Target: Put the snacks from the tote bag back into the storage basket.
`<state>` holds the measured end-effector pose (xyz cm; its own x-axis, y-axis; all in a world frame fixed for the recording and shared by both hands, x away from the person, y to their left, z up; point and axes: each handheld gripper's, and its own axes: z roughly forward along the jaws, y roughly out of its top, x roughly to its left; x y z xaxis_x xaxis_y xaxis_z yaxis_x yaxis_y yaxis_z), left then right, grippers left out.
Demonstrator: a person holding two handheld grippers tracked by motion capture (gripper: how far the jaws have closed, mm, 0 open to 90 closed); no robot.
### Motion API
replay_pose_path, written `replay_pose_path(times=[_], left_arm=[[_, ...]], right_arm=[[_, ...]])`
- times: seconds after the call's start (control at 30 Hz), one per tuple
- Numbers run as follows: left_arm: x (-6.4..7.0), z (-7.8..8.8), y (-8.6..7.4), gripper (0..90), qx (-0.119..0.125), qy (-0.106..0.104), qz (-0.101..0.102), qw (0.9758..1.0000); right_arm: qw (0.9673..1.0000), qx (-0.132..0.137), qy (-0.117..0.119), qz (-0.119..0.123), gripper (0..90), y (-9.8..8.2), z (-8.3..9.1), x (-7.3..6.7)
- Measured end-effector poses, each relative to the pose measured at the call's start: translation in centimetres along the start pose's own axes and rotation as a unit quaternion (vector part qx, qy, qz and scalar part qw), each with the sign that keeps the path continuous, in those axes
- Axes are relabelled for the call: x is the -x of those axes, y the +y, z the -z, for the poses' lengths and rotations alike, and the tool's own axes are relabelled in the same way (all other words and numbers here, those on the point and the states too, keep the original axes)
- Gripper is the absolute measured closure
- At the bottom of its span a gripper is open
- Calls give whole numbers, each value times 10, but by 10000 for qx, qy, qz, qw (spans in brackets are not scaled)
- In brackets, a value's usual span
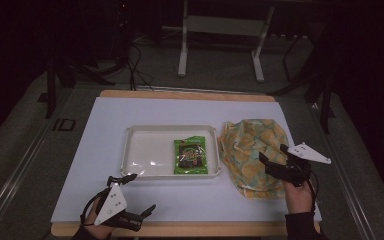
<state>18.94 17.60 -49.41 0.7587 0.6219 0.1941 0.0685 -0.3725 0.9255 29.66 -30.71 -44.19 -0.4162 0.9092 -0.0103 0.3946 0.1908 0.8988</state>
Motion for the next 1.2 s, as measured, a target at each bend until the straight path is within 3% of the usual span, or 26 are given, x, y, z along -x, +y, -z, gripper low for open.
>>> replay_pose_path(times=[0.4,0.53,0.7,1.2], left_arm=[[1,0,0,4,-13,-30,-15,10000],[1,0,0,4,-18,-48,-17,10000],[1,0,0,4,-6,-65,-20,10000],[1,0,1,4,6,-78,1,10000]], right_arm=[[9994,200,-266,7,162,-15,17,5],[9989,255,-378,131,162,-23,22,1],[9989,245,-346,200,162,-30,25,2],[9987,437,-273,-60,162,-33,23,9]])
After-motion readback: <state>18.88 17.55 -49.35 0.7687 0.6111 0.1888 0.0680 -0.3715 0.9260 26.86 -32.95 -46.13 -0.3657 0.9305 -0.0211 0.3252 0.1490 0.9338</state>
